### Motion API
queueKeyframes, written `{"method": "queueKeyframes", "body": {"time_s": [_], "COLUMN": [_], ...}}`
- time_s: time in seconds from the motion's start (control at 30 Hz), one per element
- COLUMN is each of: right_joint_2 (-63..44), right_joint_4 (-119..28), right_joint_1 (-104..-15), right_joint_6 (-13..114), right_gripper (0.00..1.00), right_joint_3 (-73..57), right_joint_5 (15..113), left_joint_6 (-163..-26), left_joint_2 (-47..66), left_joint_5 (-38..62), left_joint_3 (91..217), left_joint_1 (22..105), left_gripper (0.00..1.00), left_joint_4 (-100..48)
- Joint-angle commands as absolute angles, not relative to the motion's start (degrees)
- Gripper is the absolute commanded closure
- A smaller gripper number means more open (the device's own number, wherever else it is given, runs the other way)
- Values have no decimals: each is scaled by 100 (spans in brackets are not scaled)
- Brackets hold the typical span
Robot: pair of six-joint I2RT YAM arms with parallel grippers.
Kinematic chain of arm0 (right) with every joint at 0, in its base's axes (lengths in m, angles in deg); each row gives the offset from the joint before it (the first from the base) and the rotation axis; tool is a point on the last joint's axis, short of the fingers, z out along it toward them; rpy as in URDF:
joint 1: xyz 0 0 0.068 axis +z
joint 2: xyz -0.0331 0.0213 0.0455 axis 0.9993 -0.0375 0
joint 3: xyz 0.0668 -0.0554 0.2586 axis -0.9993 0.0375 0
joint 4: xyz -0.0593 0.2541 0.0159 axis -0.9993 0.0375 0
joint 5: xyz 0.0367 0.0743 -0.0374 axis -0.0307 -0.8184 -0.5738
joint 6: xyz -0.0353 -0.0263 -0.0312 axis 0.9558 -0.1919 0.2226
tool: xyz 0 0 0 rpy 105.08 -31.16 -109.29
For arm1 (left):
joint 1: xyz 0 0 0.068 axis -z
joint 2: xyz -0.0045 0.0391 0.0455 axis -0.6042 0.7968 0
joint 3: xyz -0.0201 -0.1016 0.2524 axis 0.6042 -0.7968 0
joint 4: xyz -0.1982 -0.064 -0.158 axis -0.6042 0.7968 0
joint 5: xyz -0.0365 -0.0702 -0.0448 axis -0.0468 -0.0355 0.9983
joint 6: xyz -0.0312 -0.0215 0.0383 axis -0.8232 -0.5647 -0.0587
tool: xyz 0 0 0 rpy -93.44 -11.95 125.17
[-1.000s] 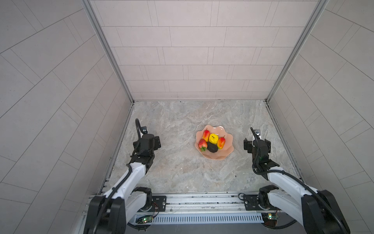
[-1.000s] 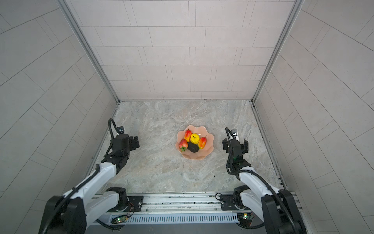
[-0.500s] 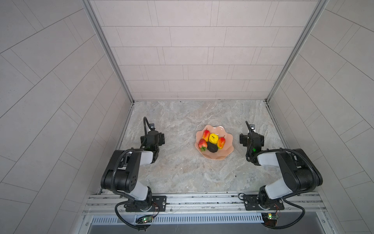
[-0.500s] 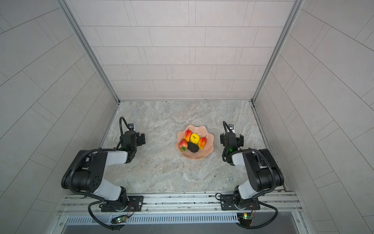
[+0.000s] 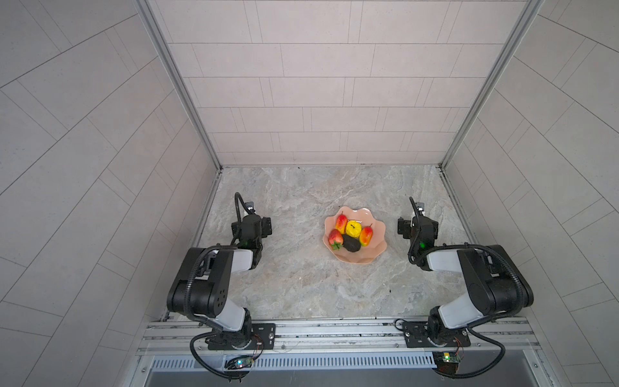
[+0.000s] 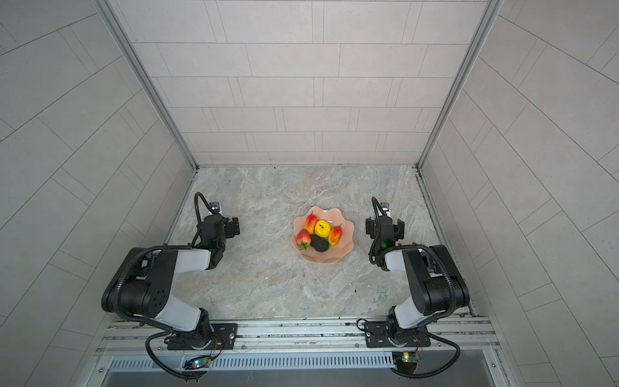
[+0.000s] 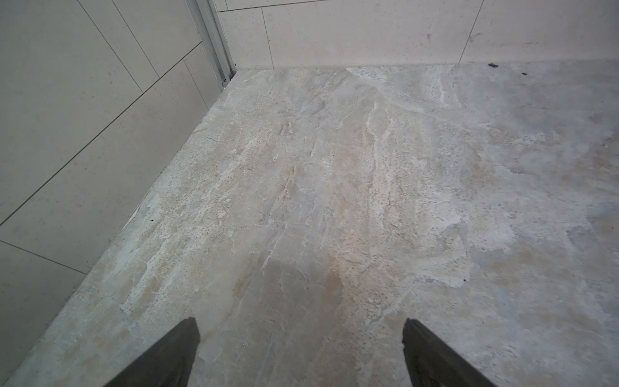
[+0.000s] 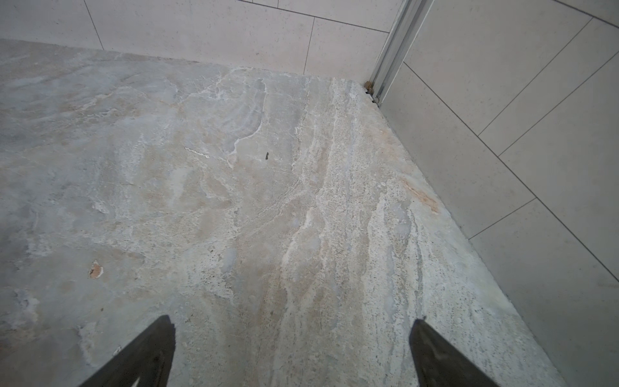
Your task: Place and organize the fake fruits in the fruit bowl
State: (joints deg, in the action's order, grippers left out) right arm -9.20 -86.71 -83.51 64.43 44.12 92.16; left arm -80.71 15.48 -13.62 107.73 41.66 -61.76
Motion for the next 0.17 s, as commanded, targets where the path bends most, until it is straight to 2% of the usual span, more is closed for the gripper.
{"method": "queueKeyframes", "body": {"time_s": [0.0,0.13], "right_joint_2": [-887,-849], "right_joint_4": [-8593,-8636], "right_joint_1": [-8363,-8360], "right_joint_6": [6382,6393], "right_gripper": [0,0], "right_joint_3": [4299,4332], "right_joint_5": [9164,9163], "left_joint_6": [-8056,-8052], "left_joint_2": [1503,1503], "left_joint_5": [-1357,-1363], "left_joint_3": [10803,10803], "left_joint_1": [4142,4142], "left_gripper": [0,0], "left_joint_4": [-6306,-6307]}}
